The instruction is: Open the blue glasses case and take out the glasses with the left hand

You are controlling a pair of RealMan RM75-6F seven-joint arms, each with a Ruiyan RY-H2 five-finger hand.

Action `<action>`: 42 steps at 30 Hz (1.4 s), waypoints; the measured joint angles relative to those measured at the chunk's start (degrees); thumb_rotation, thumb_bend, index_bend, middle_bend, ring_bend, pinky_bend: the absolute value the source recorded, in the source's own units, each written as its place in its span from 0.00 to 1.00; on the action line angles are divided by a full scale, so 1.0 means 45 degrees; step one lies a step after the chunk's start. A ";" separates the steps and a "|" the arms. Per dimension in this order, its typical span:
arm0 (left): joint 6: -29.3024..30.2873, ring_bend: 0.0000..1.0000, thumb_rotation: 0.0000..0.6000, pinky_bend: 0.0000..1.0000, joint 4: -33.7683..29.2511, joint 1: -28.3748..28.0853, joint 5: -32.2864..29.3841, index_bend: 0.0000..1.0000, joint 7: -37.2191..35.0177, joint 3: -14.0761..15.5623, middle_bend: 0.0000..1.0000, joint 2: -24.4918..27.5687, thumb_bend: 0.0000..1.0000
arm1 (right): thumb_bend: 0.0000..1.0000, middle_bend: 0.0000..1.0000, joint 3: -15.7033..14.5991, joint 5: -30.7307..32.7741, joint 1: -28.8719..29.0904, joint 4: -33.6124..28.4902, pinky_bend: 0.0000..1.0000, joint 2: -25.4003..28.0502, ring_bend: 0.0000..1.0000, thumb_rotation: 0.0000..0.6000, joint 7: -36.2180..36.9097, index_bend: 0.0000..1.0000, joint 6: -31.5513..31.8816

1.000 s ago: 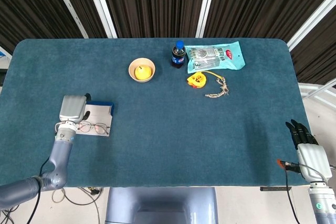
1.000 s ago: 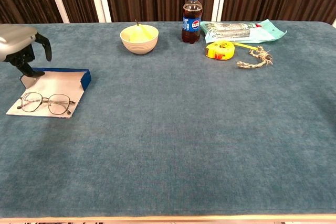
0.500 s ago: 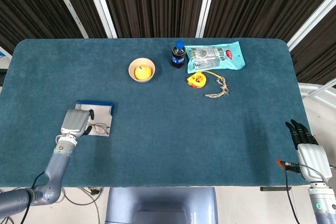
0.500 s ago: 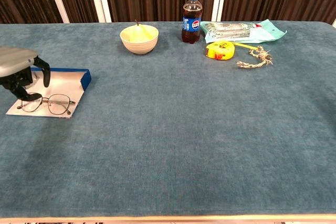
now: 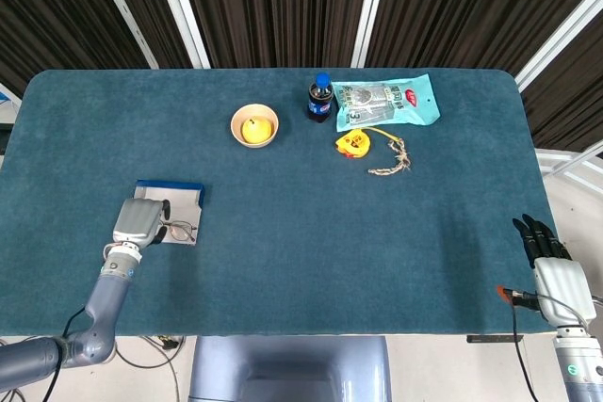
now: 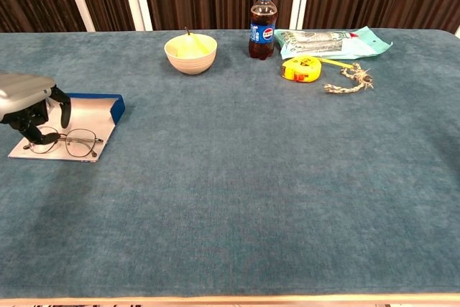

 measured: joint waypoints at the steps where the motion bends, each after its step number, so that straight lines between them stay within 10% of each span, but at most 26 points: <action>1: -0.0018 0.92 1.00 1.00 0.0058 -0.0004 -0.0042 0.51 -0.0011 -0.0018 1.00 -0.0033 0.36 | 0.20 0.00 0.0000 0.0000 -0.0001 -0.0002 0.20 0.0001 0.00 1.00 0.0002 0.00 0.0001; 42: 0.0046 0.93 1.00 1.00 -0.1207 -0.0239 -0.0075 0.61 -0.0048 -0.0363 1.00 -0.0185 0.48 | 0.20 0.00 0.0013 -0.0028 -0.0013 0.0002 0.20 -0.0001 0.00 1.00 0.0067 0.00 0.0039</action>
